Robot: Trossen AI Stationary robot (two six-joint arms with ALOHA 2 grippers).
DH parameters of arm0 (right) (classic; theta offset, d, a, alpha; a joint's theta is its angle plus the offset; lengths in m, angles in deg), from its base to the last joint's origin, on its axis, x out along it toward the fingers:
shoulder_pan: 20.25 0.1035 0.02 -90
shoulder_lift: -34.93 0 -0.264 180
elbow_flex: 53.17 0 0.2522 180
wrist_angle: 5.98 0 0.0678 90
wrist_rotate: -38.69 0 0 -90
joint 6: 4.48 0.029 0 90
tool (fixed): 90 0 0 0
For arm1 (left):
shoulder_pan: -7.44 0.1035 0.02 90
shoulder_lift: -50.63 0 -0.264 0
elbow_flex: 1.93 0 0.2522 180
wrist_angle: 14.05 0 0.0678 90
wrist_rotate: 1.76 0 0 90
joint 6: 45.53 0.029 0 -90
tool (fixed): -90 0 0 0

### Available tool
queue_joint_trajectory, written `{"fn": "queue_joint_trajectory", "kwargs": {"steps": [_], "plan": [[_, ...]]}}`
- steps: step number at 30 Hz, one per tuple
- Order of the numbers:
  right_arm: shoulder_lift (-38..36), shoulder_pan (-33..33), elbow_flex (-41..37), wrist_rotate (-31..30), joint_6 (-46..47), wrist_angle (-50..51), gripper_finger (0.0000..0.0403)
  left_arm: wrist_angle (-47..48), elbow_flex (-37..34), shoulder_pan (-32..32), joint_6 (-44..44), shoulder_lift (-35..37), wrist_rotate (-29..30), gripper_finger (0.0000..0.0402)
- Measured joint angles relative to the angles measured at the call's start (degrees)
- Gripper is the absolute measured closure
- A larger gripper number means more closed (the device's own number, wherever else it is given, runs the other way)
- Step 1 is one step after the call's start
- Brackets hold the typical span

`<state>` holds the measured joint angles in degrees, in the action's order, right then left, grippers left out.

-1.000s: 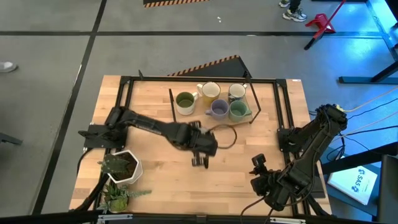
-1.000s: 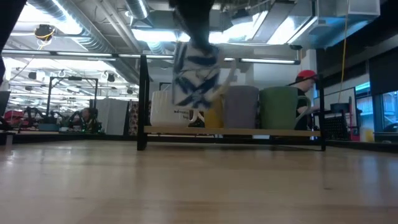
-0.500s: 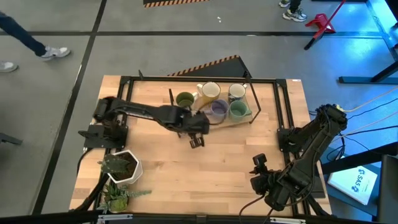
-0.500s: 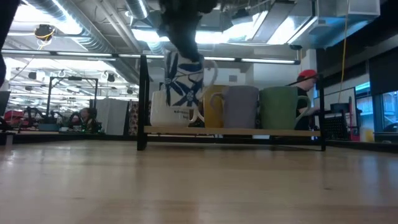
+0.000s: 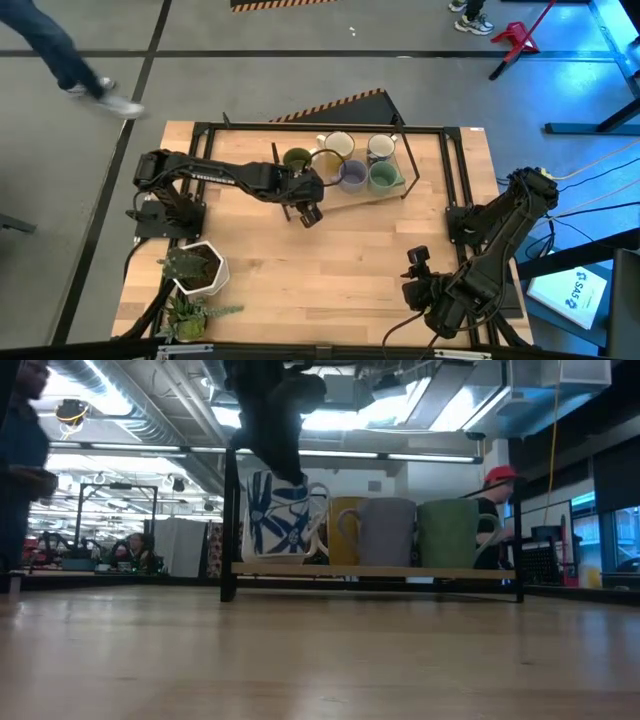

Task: Place coffee mugs
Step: Put the blue patterned mug on the shelf

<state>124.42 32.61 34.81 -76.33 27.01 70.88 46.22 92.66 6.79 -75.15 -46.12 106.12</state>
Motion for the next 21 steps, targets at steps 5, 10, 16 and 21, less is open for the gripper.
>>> {"fn": "queue_joint_trajectory", "kwargs": {"steps": [5,10,16,21], "plan": [[0.0,0.0,0.0,-0.01,0.0,0.0,0.026,-0.66,-1.82,0.73,0.09,0.04,-0.07,0.0388],[0.0,0.0,0.0,-0.02,0.0,0.01,0.026,-3.86,-3.27,1.15,0.35,0.28,-1.11,0.0388],[0.0,0.0,0.0,-0.04,-0.02,0.04,0.026,-4.33,-3.25,1.14,0.59,0.16,-1.99,0.0365],[0.0,0.0,-0.02,-0.04,-0.02,0.01,0.026,-4.12,-3.32,1.12,0.32,0.06,-2.01,0.0308]]}}
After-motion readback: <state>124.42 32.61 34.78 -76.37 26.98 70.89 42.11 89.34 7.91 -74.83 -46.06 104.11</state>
